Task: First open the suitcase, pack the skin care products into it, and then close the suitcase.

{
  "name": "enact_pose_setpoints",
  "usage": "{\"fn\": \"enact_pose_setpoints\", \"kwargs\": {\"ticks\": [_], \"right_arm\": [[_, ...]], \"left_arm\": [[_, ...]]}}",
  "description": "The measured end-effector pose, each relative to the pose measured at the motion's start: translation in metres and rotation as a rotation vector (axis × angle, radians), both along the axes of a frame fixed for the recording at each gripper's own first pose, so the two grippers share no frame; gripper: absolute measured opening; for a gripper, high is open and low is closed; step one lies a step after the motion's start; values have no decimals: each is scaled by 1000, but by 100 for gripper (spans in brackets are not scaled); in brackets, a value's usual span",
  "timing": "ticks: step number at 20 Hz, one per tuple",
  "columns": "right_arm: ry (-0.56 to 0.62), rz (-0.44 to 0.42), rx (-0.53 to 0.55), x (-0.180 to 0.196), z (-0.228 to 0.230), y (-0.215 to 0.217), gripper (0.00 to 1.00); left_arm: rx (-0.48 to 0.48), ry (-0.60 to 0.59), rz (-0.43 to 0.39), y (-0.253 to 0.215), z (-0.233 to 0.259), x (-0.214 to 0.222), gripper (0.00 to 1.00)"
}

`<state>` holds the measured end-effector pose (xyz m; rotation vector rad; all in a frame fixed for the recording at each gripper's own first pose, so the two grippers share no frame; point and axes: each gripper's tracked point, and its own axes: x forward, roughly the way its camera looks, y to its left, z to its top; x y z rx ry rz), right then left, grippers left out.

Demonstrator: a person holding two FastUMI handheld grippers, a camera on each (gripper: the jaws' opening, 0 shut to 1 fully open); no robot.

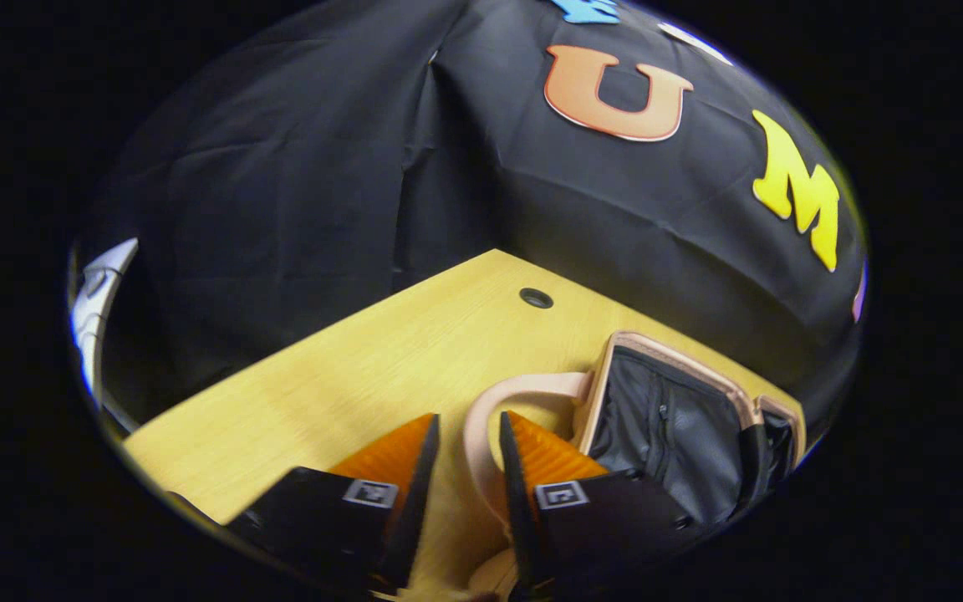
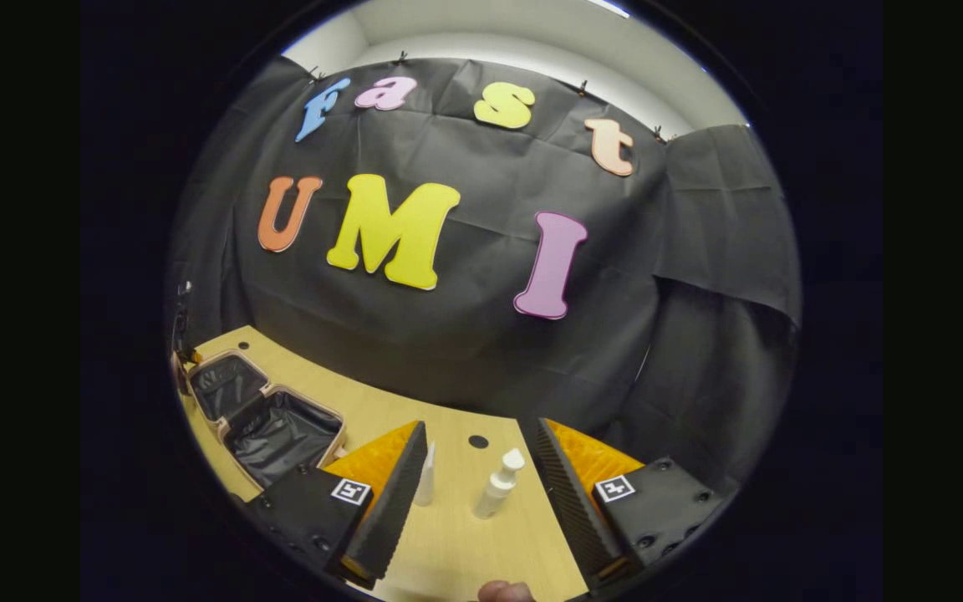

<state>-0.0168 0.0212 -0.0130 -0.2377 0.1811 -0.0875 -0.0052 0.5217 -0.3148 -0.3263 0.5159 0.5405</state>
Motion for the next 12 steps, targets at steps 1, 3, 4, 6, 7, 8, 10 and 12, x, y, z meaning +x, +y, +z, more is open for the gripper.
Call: {"fn": "enact_pose_setpoints", "kwargs": {"ticks": [1,3,4,6,7,8,10,12], "right_arm": [[9,2,14,1,-5,-1,79],[20,2,46,5,-11,-5,79],[19,5,64,7,-14,-7,79],[14,16,97,14,-17,-11,79],[8,24,114,17,-17,-14,79],[0,32,134,20,-18,-17,79],[-10,41,167,25,-21,-26,79],[-18,38,186,29,-26,-42,78]], "left_arm": [[39,21,-8,-3,13,-6,57],[131,-13,-48,-16,54,-8,67],[170,-54,-64,-30,79,-8,73],[219,-120,-108,-73,127,-3,99],[236,-151,-125,-97,151,-11,98],[243,-180,-140,-125,169,-9,98],[239,-231,-164,-190,194,2,98],[207,-233,-210,-257,201,5,98]]}}
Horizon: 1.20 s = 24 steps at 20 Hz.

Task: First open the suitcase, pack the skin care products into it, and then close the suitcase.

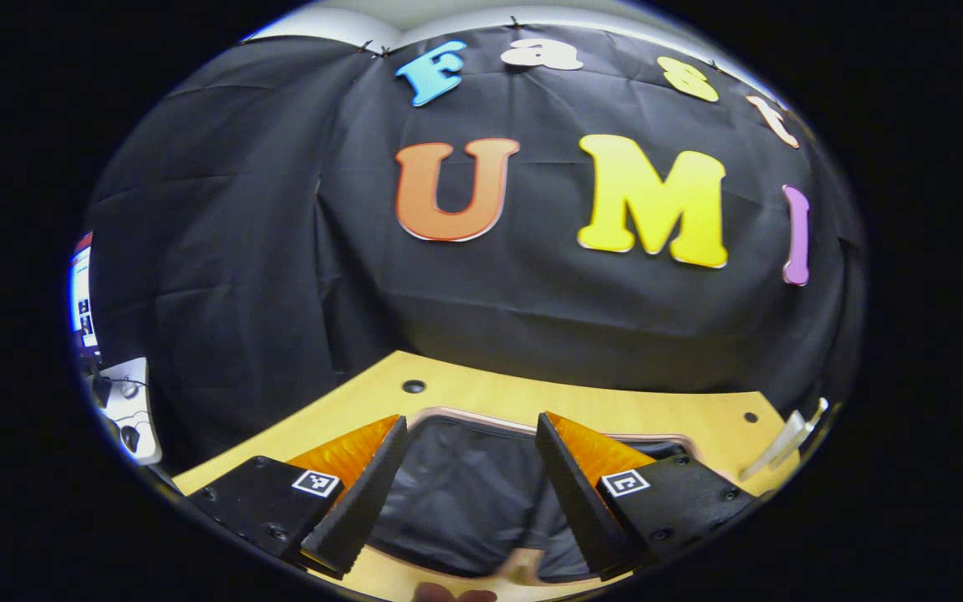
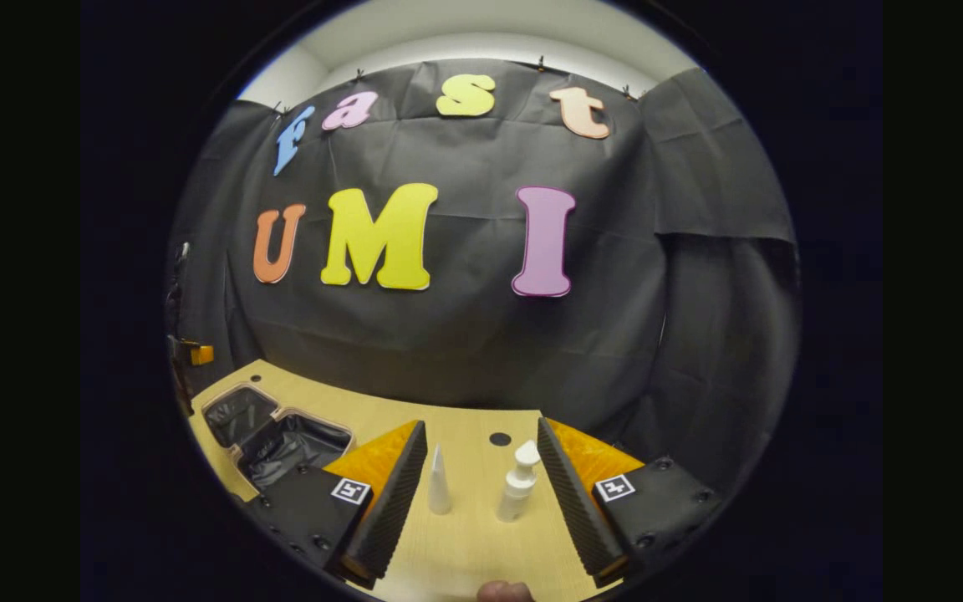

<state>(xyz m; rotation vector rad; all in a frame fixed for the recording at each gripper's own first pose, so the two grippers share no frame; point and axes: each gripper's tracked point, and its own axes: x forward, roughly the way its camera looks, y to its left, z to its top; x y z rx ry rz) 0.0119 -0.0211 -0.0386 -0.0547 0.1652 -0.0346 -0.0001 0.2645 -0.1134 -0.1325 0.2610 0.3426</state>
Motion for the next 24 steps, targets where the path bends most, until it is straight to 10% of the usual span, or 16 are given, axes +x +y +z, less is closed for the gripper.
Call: {"fn": "enact_pose_setpoints", "kwargs": {"ticks": [14,24], "right_arm": [[130,-84,-50,-30,-48,-128,77],[277,-157,-50,-65,-94,-179,79]], "left_arm": [[-56,89,-573,-400,-102,49,98],[-69,198,-536,-434,-198,112,98]]}}
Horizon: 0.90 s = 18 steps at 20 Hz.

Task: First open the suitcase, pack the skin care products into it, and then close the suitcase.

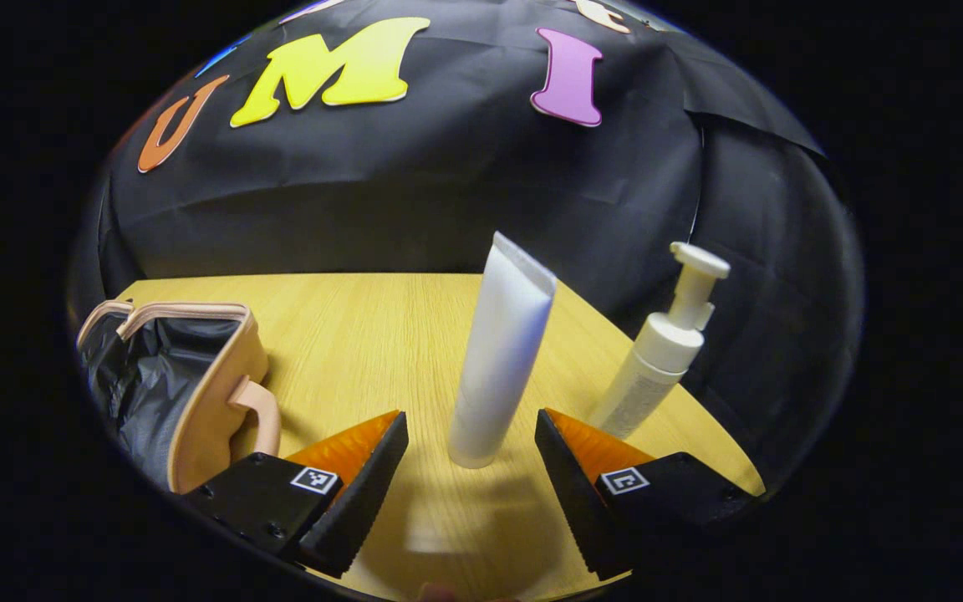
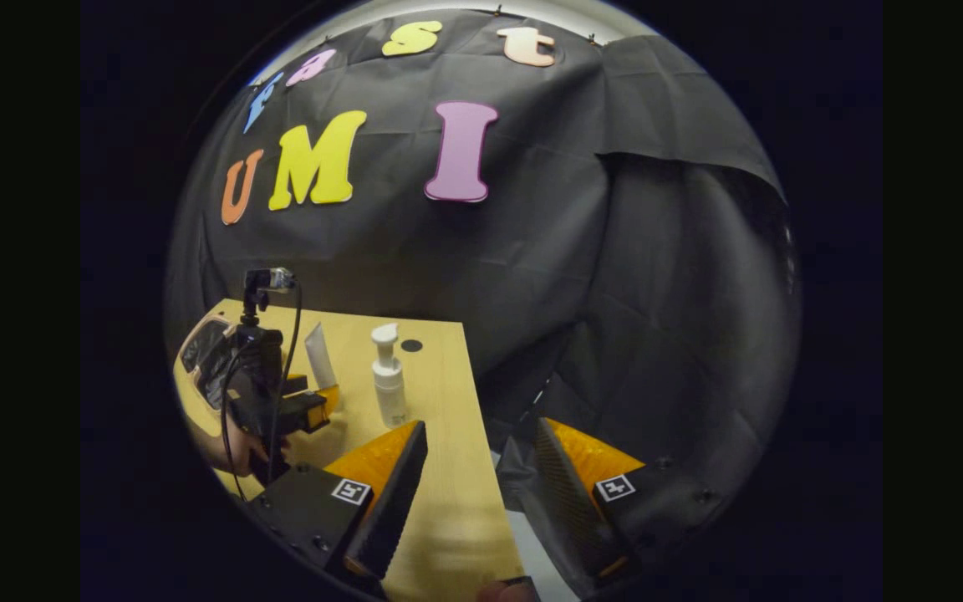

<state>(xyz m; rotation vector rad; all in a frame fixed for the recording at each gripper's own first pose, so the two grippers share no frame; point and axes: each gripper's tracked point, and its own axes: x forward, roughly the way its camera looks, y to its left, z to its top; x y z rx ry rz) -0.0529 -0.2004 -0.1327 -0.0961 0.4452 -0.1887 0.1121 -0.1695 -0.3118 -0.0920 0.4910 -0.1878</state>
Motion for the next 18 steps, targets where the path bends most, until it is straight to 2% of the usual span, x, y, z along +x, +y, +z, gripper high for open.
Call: {"fn": "enact_pose_setpoints", "kwargs": {"ticks": [5,6,8,10,12,16,17,18], "right_arm": [[6,16,5,11,-3,3,78],[7,21,8,14,-4,5,79],[5,24,19,18,-4,6,79],[12,35,20,22,-8,11,78],[20,59,23,27,-15,18,78],[31,123,73,54,-39,44,79],[47,133,102,63,-49,54,79],[53,142,135,73,-58,65,79]], "left_arm": [[9,15,-9,0,-10,18,93],[4,26,-17,0,-11,19,82],[-5,46,-26,-4,-17,21,71],[-4,49,-51,-7,-17,22,72],[-5,63,-79,-7,-16,21,50],[-40,89,-102,3,10,-4,45],[-48,87,-106,9,23,-14,52],[-65,83,-109,15,38,-25,44]]}}
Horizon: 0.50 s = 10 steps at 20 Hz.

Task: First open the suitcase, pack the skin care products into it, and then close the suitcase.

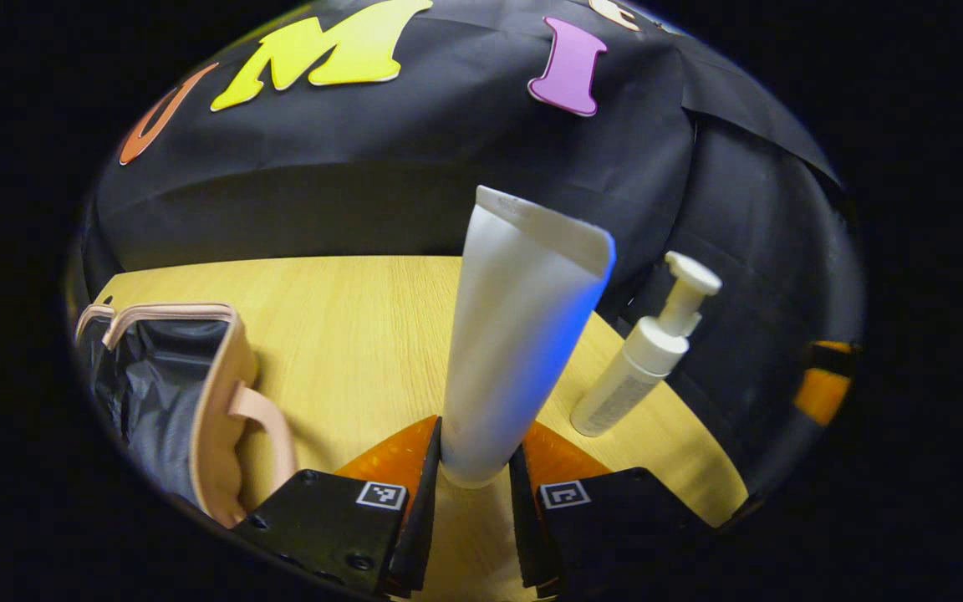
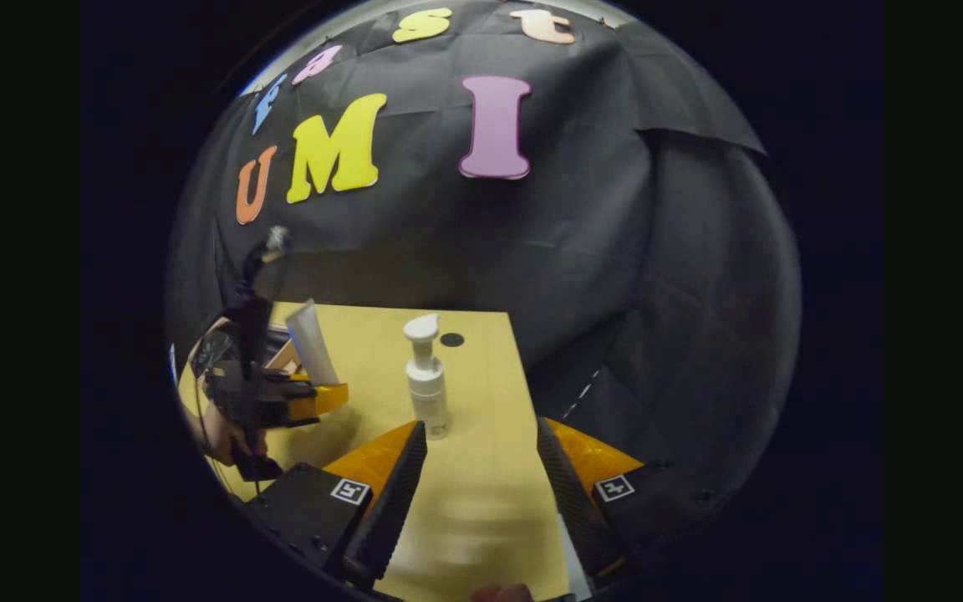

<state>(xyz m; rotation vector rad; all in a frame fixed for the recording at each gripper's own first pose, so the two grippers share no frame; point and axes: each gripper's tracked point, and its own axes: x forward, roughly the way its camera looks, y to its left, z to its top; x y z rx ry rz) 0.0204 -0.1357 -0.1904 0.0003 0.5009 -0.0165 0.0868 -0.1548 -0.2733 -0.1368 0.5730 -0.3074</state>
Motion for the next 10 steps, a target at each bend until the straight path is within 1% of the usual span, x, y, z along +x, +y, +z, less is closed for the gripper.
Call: {"fn": "enact_pose_setpoints", "kwargs": {"ticks": [3,5,8,10], "right_arm": [[-4,18,54,33,-22,27,79],[1,38,90,55,-36,44,79],[47,29,104,79,-67,49,79],[74,15,116,93,-83,50,79]], "left_arm": [[-21,19,-6,23,35,-45,44],[-39,40,11,43,53,-74,44],[-64,89,51,77,65,-105,44],[-48,104,88,110,70,-118,44]]}}
